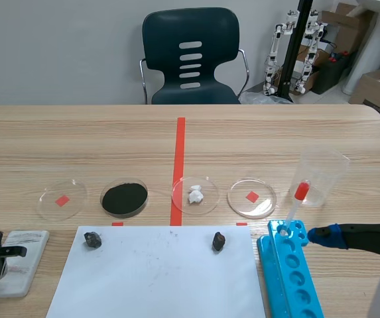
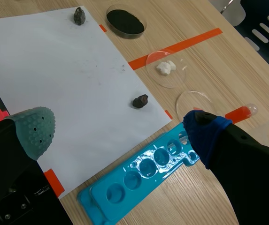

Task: Rub the mineral on the streak plate below the first streak

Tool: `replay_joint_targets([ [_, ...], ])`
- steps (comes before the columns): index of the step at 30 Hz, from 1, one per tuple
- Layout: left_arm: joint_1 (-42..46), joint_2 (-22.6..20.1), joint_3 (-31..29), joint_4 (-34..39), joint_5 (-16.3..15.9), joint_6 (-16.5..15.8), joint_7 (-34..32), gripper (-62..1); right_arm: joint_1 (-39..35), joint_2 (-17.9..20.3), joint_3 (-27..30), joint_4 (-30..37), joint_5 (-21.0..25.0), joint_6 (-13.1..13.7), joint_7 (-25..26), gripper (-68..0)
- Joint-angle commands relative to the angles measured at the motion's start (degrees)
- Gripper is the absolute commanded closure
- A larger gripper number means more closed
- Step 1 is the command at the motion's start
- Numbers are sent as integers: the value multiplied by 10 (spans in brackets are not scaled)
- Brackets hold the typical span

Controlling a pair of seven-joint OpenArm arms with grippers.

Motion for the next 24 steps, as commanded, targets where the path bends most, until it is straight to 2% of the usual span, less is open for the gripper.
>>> replay_joint_targets([
  [1, -9, 1, 1, -4, 0, 3, 7, -177, 0, 0, 2, 15, 6, -3, 9, -569],
  [17, -59, 1, 23, -78, 1, 6, 21, -177, 0, 0, 2, 15, 6, -3, 9, -569],
  [24, -72, 2, 34, -81, 3, 6, 18, -177, 0, 0, 2, 15, 6, -3, 9, -569],
])
